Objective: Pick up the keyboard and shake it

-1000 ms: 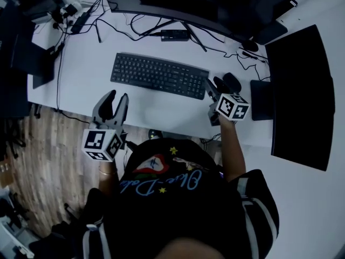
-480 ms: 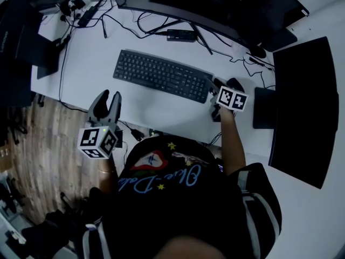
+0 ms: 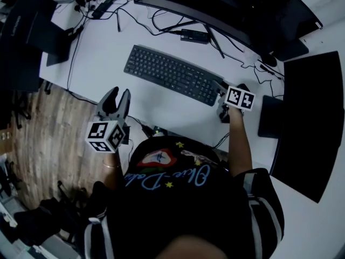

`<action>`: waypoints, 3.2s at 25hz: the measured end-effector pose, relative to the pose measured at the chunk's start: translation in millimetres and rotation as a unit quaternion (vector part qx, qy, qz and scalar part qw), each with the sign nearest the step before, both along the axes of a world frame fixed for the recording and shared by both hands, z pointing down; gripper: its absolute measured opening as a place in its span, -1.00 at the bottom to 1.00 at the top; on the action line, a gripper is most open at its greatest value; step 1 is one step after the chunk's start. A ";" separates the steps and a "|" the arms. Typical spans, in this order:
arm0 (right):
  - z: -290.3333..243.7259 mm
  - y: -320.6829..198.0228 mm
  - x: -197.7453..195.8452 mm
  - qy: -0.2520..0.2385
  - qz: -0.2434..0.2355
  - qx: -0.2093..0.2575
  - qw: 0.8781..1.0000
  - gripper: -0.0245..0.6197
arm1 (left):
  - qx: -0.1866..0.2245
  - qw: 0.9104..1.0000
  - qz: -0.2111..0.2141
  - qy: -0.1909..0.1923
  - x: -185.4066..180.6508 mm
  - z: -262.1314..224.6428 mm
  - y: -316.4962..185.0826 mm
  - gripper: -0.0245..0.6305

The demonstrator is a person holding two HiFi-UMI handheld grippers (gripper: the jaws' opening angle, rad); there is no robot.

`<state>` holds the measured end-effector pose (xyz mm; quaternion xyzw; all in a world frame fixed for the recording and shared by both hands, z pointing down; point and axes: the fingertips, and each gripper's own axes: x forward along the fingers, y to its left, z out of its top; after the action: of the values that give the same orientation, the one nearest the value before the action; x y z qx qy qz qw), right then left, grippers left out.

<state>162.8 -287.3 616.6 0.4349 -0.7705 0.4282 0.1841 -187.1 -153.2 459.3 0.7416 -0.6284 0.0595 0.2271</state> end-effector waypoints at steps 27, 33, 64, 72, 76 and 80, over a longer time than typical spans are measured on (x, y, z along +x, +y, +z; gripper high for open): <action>-3.0 6.4 -5.8 0.035 -0.019 0.020 0.999 -0.36 | -0.198 0.976 0.096 0.003 -60.9 143.0 -105.1 -0.28; -4.8 6.7 -6.6 0.037 -0.005 0.023 0.999 -0.36 | -0.249 0.958 0.139 -0.004 -58.8 162.9 -113.5 -0.22; -23.5 8.8 -18.0 0.051 0.001 0.106 0.993 -0.42 | -0.217 0.964 0.148 -0.045 -44.1 163.9 -112.4 -0.18; -46.3 4.3 -20.1 0.064 0.002 0.156 0.986 -0.45 | -0.180 0.976 0.120 -0.036 -48.7 150.8 -109.3 -0.19; -65.2 0.6 -19.2 0.076 0.005 0.192 0.978 -0.46 | -0.166 0.978 0.119 -0.030 -45.0 142.5 -110.1 -0.20; -89.7 -3.7 -19.6 0.082 0.011 0.230 0.970 -0.47 | -0.141 0.983 0.115 -0.027 -44.5 129.7 -114.8 -0.20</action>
<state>143.2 -290.9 527.0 0.5077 -0.8256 0.2045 0.1373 -231.6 -268.0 589.0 0.7678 -0.5299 0.1934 0.3039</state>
